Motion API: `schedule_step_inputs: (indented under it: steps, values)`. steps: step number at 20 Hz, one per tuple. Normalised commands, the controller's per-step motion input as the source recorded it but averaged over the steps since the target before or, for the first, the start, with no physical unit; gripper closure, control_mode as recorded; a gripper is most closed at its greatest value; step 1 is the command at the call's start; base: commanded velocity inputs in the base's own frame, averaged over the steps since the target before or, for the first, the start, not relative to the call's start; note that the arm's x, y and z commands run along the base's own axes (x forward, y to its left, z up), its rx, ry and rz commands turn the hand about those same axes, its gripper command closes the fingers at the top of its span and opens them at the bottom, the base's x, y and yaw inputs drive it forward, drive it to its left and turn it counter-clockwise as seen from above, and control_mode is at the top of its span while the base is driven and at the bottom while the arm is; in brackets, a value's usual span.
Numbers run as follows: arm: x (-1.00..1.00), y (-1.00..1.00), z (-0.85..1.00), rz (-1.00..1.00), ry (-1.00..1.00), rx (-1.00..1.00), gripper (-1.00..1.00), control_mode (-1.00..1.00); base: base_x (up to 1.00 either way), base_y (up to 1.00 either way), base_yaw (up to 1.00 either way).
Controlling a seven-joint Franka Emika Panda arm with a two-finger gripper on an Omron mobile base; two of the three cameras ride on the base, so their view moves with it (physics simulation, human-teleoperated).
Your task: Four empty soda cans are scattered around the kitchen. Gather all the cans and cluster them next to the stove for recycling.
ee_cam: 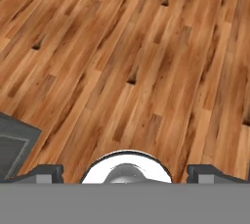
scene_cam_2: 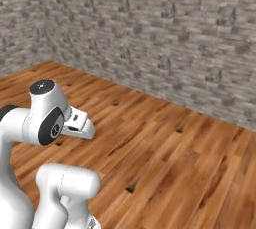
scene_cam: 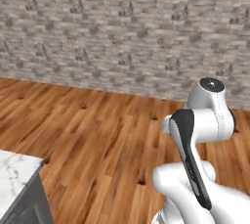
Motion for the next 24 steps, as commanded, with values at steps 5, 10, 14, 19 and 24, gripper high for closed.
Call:
schedule_step_inputs:
  steps: [5,10,14,19,24]
  values:
    - [0.0,0.0,0.0,0.0,0.0,0.0,-1.0,1.0,1.0,0.01,0.18]
    - [0.0,0.0,0.0,0.0,0.0,0.0,-1.0,1.0,1.0,0.01,0.21]
    - [0.0,0.0,0.0,0.0,0.0,0.0,-1.0,1.0,0.62,0.0,0.38]
    - [0.0,0.0,0.0,0.0,0.0,0.0,-1.0,1.0,0.32,0.0,0.46]
    - [0.0,0.0,0.0,0.0,0.0,0.0,-1.0,1.0,0.0,-0.01,0.5]
